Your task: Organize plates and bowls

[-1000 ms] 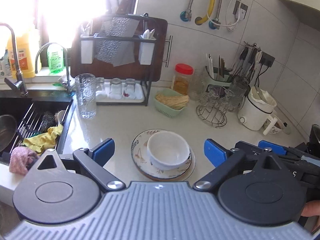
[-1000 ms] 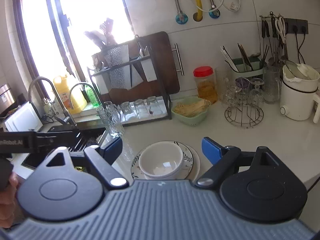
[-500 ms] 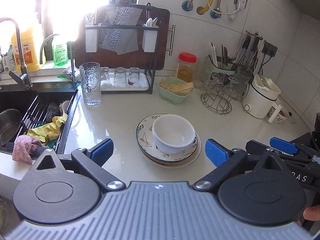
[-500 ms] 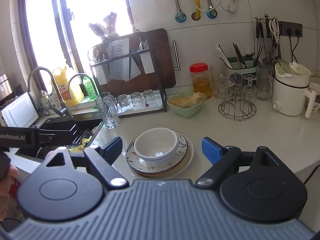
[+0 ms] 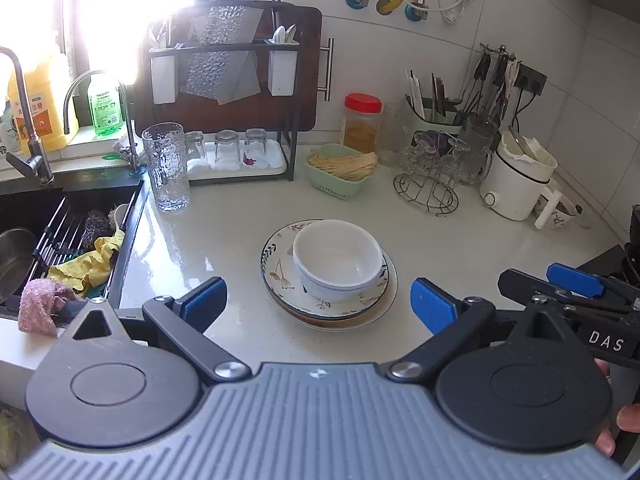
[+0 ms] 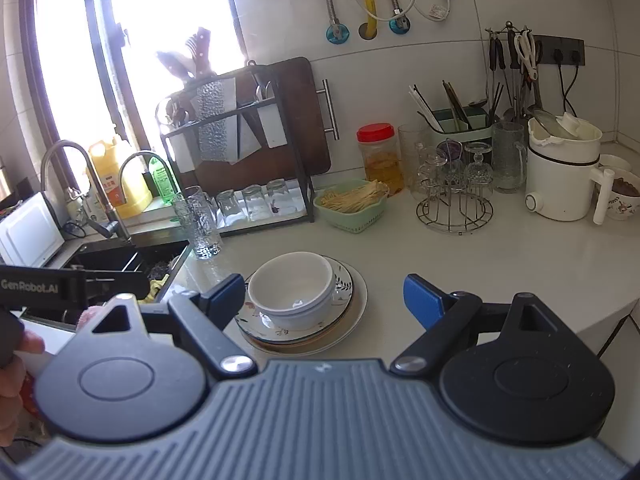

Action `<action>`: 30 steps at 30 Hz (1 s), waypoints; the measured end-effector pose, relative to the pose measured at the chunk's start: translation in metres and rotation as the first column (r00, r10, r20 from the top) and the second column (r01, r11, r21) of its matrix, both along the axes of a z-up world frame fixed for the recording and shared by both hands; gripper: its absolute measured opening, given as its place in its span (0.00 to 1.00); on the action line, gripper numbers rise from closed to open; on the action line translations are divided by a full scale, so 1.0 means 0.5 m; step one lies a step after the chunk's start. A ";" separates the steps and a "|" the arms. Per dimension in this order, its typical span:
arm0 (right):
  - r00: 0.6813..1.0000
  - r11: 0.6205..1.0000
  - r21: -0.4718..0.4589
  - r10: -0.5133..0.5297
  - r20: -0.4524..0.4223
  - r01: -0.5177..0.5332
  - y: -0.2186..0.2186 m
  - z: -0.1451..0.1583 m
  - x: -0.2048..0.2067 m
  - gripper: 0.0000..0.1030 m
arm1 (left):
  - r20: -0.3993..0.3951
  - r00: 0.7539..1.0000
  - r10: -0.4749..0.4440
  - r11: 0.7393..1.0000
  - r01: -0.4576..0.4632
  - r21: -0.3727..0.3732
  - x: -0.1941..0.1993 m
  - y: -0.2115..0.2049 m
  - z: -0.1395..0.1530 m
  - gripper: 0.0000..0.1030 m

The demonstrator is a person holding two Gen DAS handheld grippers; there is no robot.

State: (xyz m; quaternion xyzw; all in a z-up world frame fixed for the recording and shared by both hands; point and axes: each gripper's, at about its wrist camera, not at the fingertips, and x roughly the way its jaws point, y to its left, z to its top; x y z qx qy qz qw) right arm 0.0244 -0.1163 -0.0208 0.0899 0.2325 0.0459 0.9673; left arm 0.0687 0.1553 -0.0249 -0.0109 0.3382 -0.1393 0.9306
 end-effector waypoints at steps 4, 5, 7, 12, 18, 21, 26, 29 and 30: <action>1.000 1.000 -0.004 0.004 -0.012 -0.004 -0.003 -0.002 0.011 0.85 | -0.005 1.000 0.007 1.000 -0.007 0.004 0.007 0.000 0.003 0.97; 1.000 1.000 -0.003 0.003 -0.014 -0.003 -0.004 -0.002 0.013 0.85 | -0.001 1.000 0.009 1.000 -0.009 0.008 0.008 0.000 0.004 0.97; 1.000 1.000 -0.003 0.006 -0.013 -0.006 -0.005 -0.001 0.018 0.85 | 0.003 1.000 0.015 1.000 -0.015 0.013 0.011 0.000 0.007 0.97; 1.000 1.000 -0.007 0.000 -0.010 -0.001 -0.002 -0.005 0.023 0.85 | 0.016 0.999 0.030 1.000 -0.030 0.009 0.023 0.003 0.017 0.97; 1.000 1.000 -0.005 -0.005 -0.014 0.005 -0.004 -0.006 0.025 0.85 | 0.035 0.999 0.009 1.000 -0.010 0.027 0.027 -0.005 0.031 0.97; 1.000 1.000 -0.008 -0.001 -0.013 0.001 -0.002 -0.006 0.022 0.85 | 0.029 1.000 0.005 1.000 -0.005 0.031 0.024 -0.005 0.027 0.97; 1.000 1.000 0.003 -0.013 -0.017 0.013 -0.006 -0.008 0.020 0.85 | 0.024 1.000 0.012 1.000 -0.012 0.027 0.023 -0.002 0.024 0.97; 1.000 1.000 0.004 -0.021 -0.017 0.021 -0.010 -0.009 0.019 0.85 | 0.027 1.000 0.002 1.000 -0.003 0.022 0.019 -0.001 0.023 0.97; 1.000 1.000 0.004 -0.020 -0.015 0.020 -0.012 -0.008 0.018 0.85 | 0.024 1.000 0.001 1.000 -0.002 0.020 0.019 -0.001 0.021 0.97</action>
